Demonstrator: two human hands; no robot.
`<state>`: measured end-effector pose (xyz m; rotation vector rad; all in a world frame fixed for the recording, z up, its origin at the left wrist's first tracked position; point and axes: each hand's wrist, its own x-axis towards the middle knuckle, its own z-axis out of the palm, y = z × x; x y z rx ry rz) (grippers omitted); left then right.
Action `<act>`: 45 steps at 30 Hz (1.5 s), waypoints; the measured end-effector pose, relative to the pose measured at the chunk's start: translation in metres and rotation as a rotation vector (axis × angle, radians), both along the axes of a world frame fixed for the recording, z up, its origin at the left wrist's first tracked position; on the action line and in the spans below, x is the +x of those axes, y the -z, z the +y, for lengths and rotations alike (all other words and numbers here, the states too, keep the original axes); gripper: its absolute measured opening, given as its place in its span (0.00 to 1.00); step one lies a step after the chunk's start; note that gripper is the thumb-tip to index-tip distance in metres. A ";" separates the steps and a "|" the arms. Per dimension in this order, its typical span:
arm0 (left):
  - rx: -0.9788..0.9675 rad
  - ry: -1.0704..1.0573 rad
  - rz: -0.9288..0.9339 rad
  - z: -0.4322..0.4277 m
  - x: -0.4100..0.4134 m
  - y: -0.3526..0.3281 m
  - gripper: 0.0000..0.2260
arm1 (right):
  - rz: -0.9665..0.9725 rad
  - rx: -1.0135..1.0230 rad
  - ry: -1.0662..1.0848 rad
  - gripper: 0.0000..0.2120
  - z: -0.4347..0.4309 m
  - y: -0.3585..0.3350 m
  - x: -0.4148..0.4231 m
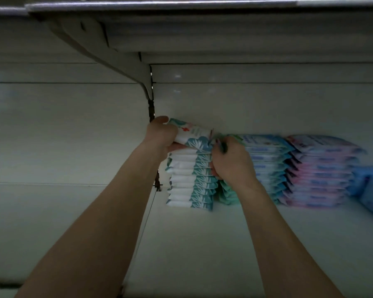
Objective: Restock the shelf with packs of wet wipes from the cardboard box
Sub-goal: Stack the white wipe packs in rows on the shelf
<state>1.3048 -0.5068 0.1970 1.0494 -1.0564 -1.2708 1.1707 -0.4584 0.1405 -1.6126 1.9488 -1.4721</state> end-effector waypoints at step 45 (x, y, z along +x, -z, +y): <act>0.097 0.337 -0.771 -0.027 0.023 0.045 0.35 | 1.269 -0.031 -0.148 0.38 -0.024 -0.014 -0.013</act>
